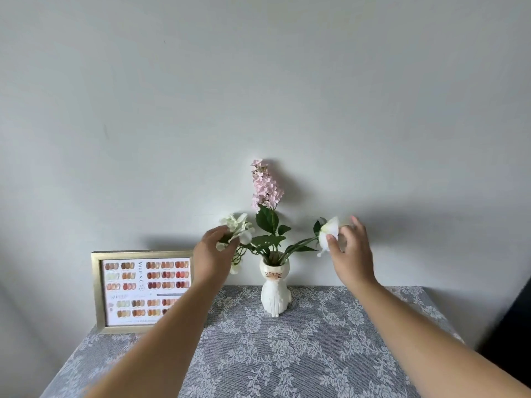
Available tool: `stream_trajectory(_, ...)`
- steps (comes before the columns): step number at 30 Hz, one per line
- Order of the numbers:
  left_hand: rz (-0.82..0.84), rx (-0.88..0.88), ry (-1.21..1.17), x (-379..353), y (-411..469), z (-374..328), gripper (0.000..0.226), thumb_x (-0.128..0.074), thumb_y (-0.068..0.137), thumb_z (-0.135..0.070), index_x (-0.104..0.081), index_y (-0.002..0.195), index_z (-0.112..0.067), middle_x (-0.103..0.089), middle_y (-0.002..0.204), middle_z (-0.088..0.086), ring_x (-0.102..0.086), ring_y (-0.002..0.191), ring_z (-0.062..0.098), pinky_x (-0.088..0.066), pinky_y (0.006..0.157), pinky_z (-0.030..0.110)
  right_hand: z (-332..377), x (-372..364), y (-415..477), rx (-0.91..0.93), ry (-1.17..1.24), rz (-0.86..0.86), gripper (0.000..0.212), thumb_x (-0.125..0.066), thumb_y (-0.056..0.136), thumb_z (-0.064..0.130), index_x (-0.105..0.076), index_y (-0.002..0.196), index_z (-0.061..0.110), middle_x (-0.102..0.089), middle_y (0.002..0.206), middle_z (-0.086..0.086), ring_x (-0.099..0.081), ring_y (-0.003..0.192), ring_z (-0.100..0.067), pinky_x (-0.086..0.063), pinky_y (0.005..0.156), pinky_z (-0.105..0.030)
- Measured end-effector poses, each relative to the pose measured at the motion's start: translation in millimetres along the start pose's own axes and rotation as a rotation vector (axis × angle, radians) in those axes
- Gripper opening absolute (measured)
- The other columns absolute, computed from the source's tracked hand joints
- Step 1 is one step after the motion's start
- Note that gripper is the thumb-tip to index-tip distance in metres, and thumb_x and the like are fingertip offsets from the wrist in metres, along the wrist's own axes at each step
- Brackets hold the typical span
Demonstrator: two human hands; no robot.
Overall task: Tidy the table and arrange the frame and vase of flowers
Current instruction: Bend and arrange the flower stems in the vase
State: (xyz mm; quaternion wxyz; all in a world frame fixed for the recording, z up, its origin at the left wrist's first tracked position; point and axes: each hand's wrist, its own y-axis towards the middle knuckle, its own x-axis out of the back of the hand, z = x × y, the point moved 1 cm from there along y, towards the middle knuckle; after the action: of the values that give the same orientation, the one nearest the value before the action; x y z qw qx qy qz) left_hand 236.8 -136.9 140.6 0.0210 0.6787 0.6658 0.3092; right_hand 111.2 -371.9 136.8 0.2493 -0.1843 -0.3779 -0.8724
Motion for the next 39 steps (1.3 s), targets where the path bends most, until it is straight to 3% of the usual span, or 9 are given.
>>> stream_trajectory(3,0.032,-0.004,-0.010,-10.9,-9.4,-2.9,0.032,-0.072,0.075,-0.021,-0.067,0.107,-0.016,-0.068,0.111,0.001,-0.062,0.089,0.012,-0.049,0.080,0.027,7.4,-11.0,-9.7,0.094,0.018,0.098,0.019,-0.060,0.086,0.014,-0.061,0.098,-0.001,-0.043,0.141,-0.013,-0.036,0.132,-0.024,-0.029,0.095,-0.021)
stream_trajectory(9,0.099,-0.016,0.045,-33.6,-24.7,3.1,0.025,-0.075,0.073,-0.021,-0.071,0.097,-0.020,-0.065,0.116,-0.008,-0.063,0.085,0.009,-0.052,0.079,0.028,13.2,-39.0,-29.9,0.156,-0.004,0.215,0.014,-0.061,0.086,0.021,-0.055,0.083,0.009,-0.038,0.146,-0.007,-0.028,0.137,-0.022,-0.033,0.108,-0.037)
stream_trajectory(13,0.116,-0.019,0.063,-44.5,-27.2,12.4,0.025,-0.075,0.071,-0.019,-0.072,0.096,-0.022,-0.066,0.113,-0.010,-0.061,0.098,0.012,-0.051,0.088,0.036,12.6,-56.0,-36.9,0.189,-0.063,0.320,0.011,-0.059,0.087,0.019,-0.051,0.082,0.013,-0.031,0.150,-0.008,-0.021,0.141,-0.025,-0.032,0.111,-0.038)
stream_trajectory(20,0.137,0.002,0.108,-58.4,-31.4,19.7,0.033,-0.073,0.071,-0.013,-0.070,0.103,-0.022,-0.067,0.112,-0.008,-0.060,0.099,0.016,-0.050,0.086,0.033,5.1,-69.7,-44.9,0.233,-0.144,0.353,0.011,-0.054,0.089,0.018,-0.048,0.080,0.014,-0.022,0.152,-0.006,-0.012,0.142,-0.025,-0.029,0.112,-0.040)
stream_trajectory(28,0.138,-0.025,0.076,-58.2,-32.4,17.7,0.019,-0.073,0.072,-0.016,-0.072,0.089,-0.025,-0.064,0.107,-0.011,-0.056,0.102,0.014,-0.045,0.082,0.027,2.1,-55.5,-30.7,0.273,-0.198,0.309,0.015,-0.053,0.087,0.031,-0.056,0.083,0.016,-0.044,0.142,-0.007,-0.033,0.135,-0.025,-0.026,0.112,-0.041)
stream_trajectory(31,0.147,-0.071,0.030,-48.2,-30.1,17.5,0.015,-0.077,0.069,-0.031,-0.068,0.079,-0.034,-0.056,0.105,-0.019,-0.053,0.101,0.006,-0.037,0.077,0.018,10.3,-48.0,-6.6,0.264,-0.192,0.261,0.017,-0.053,0.088,0.035,-0.057,0.086,0.018,-0.048,0.138,-0.004,-0.036,0.133,-0.024,-0.017,0.110,-0.032)
stream_trajectory(34,0.196,-0.109,0.031,-33.2,-20.3,18.5,0.023,-0.070,0.066,-0.052,-0.060,0.082,-0.037,-0.050,0.109,-0.021,-0.045,0.102,-0.002,-0.028,0.079,0.010,23.4,-45.4,18.4,0.317,-0.191,0.273,0.014,-0.056,0.087,0.030,-0.059,0.088,0.017,-0.056,0.129,-0.004,-0.044,0.127,-0.024,-0.020,0.105,-0.029)
stream_trajectory(37,0.139,-0.077,0.025,-16.9,0.6,20.8,0.018,-0.065,0.073,-0.042,-0.053,0.085,-0.039,-0.050,0.111,-0.015,-0.048,0.105,0.007,-0.033,0.087,0.022,34.6,-50.8,33.9,0.373,-0.205,0.338,0.012,-0.058,0.086,0.025,-0.061,0.096,0.020,-0.062,0.118,0.002,-0.050,0.117,-0.019,-0.027,0.099,-0.027)
stream_trajectory(39,0.049,-0.072,0.063,-9.2,17.9,24.4,0.017,-0.065,0.077,-0.030,-0.054,0.089,-0.035,-0.051,0.109,-0.010,-0.053,0.102,0.013,-0.036,0.080,0.020,39.3,-59.2,38.8,0.398,-0.225,0.400,0.018,-0.060,0.085,0.022,-0.061,0.103,0.023,-0.059,0.123,0.005,-0.047,0.119,-0.017,-0.030,0.102,-0.030)
